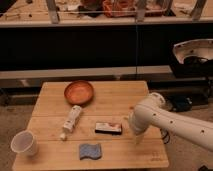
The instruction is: Push the eraser across the table
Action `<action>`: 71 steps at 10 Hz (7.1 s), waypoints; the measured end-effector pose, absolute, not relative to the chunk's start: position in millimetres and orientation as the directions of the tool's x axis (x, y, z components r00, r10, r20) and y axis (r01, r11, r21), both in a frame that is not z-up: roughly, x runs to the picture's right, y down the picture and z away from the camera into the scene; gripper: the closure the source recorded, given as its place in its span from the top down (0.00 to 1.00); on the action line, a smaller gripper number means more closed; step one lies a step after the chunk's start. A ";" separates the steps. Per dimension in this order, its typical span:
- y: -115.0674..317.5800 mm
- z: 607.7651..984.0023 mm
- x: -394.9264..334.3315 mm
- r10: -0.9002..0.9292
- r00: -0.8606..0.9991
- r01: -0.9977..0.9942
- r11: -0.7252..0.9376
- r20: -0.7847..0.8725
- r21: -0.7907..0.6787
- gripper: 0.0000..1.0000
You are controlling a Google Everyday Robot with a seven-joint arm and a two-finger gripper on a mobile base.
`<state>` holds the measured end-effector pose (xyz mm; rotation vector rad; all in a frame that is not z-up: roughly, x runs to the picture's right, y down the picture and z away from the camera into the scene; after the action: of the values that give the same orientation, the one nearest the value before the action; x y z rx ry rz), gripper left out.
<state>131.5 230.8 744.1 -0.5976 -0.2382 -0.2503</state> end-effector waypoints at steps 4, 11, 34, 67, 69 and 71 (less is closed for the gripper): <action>236.2 748.3 126.3 -0.174 0.935 0.319 0.794 0.309 -0.518 0.26; 236.8 768.9 93.1 -0.197 0.915 0.365 0.778 0.353 -0.511 0.00; 221.6 796.9 30.3 -0.324 0.825 0.525 0.744 0.463 -0.414 0.00; 206.7 826.2 3.5 -0.538 0.623 0.767 0.563 0.569 -0.307 0.00; 206.8 825.7 3.7 -0.539 0.621 0.768 0.562 0.568 -0.306 0.00; 212.4 822.6 -3.5 -0.556 0.594 0.789 0.545 0.581 -0.284 0.00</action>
<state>-3.5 212.4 822.6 -0.5627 -0.4573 -0.8312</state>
